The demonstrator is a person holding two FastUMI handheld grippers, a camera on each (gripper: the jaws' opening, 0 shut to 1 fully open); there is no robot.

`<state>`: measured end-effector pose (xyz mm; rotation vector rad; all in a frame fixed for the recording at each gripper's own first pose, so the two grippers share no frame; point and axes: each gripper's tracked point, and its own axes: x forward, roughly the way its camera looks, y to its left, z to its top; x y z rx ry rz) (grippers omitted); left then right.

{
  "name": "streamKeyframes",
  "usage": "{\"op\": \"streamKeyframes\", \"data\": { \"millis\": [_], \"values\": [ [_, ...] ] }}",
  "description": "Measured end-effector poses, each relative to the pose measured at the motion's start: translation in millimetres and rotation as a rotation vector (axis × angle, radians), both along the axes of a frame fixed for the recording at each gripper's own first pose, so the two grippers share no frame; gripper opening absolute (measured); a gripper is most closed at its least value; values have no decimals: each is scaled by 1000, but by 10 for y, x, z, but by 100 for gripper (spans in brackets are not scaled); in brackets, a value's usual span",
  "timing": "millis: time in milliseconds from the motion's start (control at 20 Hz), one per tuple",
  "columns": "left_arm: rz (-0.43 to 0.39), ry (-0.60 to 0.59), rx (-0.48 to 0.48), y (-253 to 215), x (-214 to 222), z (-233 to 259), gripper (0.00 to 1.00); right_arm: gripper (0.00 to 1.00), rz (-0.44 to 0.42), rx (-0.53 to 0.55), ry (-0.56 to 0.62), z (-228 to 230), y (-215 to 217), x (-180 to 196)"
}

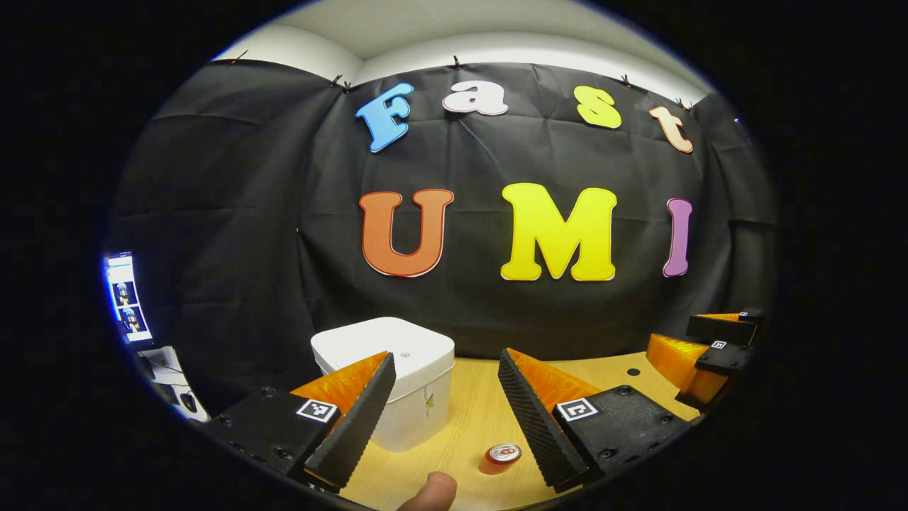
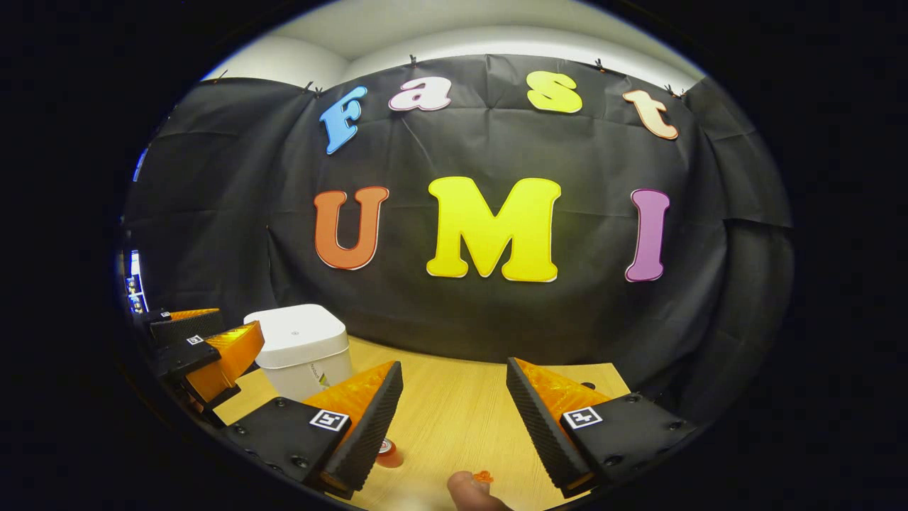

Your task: Press the lid of the desktop garbage bin to open it, pick up the crumpled paper on the desktop and throw it into the bin, then pick up the pop can on the desktop and drop it into the bin, and finally close the garbage bin lid.

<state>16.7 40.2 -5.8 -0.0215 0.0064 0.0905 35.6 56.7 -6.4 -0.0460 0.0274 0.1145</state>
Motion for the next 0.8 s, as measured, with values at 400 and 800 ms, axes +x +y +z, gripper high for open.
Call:
{"op": "streamKeyframes", "data": {
  "millis": [400, 800],
  "values": [
    [-15, 8, 2, -28, 2, -7, 96, 93, -4, 9, 8, -15, -26, 20],
    [-27, 18, -8, -77, -27, -8, 96, 93, -4, 11, 17, -22, -57, 10]
  ]
}}
